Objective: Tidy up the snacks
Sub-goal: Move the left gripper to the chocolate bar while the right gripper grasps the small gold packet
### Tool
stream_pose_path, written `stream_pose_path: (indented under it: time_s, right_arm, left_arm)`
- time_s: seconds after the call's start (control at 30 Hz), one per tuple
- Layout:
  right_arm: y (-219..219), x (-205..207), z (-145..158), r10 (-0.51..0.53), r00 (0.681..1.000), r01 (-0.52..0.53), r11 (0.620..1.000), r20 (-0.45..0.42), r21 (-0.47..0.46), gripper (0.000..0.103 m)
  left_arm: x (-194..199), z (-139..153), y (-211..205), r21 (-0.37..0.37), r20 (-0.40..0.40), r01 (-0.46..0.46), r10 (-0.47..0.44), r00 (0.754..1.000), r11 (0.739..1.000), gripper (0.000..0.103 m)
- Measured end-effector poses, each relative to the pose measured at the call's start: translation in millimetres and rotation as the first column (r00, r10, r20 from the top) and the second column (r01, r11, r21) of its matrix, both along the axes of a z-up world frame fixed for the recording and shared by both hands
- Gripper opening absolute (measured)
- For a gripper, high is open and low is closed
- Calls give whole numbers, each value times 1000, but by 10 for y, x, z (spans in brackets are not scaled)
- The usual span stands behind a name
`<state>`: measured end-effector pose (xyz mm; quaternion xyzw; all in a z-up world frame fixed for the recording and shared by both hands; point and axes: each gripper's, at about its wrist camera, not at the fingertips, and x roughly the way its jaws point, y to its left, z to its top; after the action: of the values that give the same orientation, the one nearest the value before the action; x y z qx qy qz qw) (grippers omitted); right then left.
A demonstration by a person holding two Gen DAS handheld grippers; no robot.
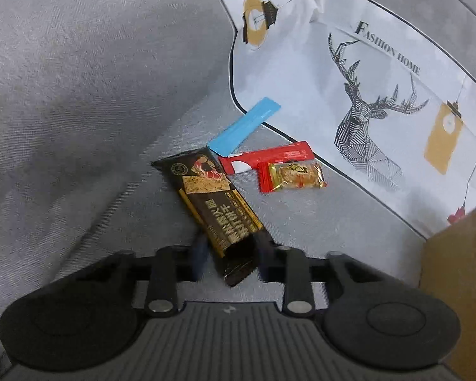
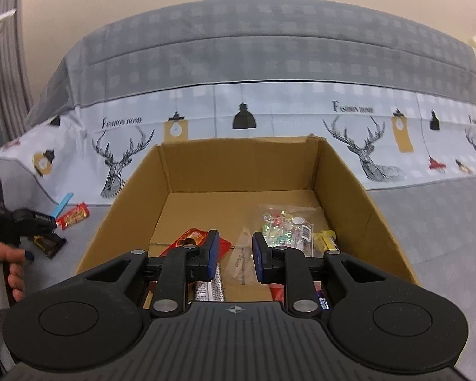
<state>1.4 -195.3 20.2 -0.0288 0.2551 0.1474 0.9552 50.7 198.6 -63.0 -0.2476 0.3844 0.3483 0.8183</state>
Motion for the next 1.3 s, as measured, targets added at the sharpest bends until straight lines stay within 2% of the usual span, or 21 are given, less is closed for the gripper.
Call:
stream_pose_path:
  time_s: [0.03, 0.13, 0.2, 0.27, 0.3, 0.37, 0.47, 0.57, 0.6, 0.67, 0.77, 0.87, 0.93, 0.97, 1.03, 1.17, 1.3]
  right_arm:
    - [46, 7, 11, 12, 1000, -12, 1000, -3, -1, 25]
    - [292, 69, 91, 40, 999, -39, 999, -14, 35, 25]
    - [563, 147, 189, 74, 997, -71, 992, -18, 107, 25]
    - [937, 253, 286, 133, 991, -129, 976, -12, 175, 25]
    - [1082, 339, 340, 164, 986, -157, 968, -19, 198, 25]
    - [1442, 594, 387, 242, 967, -218, 944, -74, 247, 25]
    - [2055, 1077, 268, 337, 917, -262, 913, -215, 313, 25]
    - [2678, 1516, -31, 368, 855, -269, 917, -365, 293, 29]
    - [2865, 1632, -171, 364, 806, -258, 926, -468, 276, 31]
    - [3057, 1852, -430, 306, 799, -200, 947, -518, 252, 38]
    - [3232, 2060, -712, 248, 763, -104, 958, -597, 266, 39]
    - [3344, 2097, -845, 210, 756, -77, 969, -620, 234, 41]
    - [3393, 2076, -828, 226, 778, -113, 968, -587, 223, 42]
    - [3423, 2049, -810, 233, 786, -146, 970, -572, 194, 26]
    - [3409, 1990, -783, 237, 804, -194, 972, -546, 136, 21]
    - [3095, 1936, -629, 222, 839, -195, 975, -497, 106, 19]
    - [2699, 1790, -326, 226, 863, -205, 974, -452, 94, 19]
  left_arm:
    - [-56, 15, -11, -7, 1, -17, 17, 1000, 1000, 25]
    - [-190, 43, 8, -48, -3, -71, 70, 998, 996, 25]
    - [-245, 69, 28, -55, -17, -97, 96, 995, 994, 26]
    - [-311, 83, 82, -83, -17, -139, 138, 990, 987, 34]
    - [-327, 93, 119, -91, -19, -159, 158, 987, 983, 45]
    - [-387, 120, 194, -108, -12, -204, 204, 979, 973, 50]
    - [-434, 173, 265, -129, -2, -235, 237, 972, 963, 53]
    - [-423, 168, 286, -155, -21, -229, 228, 973, 961, 57]
    - [-428, 163, 281, -160, -32, -229, 226, 973, 960, 57]
    - [-436, 161, 293, -166, -39, -234, 230, 972, 958, 57]
    - [-432, 192, 314, -155, -30, -235, 233, 972, 960, 57]
    - [-399, 208, 328, -151, -25, -232, 230, 973, 961, 58]
    - [-376, 203, 314, -159, -26, -224, 223, 974, 962, 58]
    - [-348, 189, 314, -165, -26, -218, 217, 976, 962, 58]
    - [-322, 185, 296, -172, -19, -205, 205, 979, 963, 58]
    - [-269, 213, 273, -175, 10, -186, 191, 982, 967, 67]
    - [-179, 217, 243, -147, 0, -173, 175, 985, 974, 75]
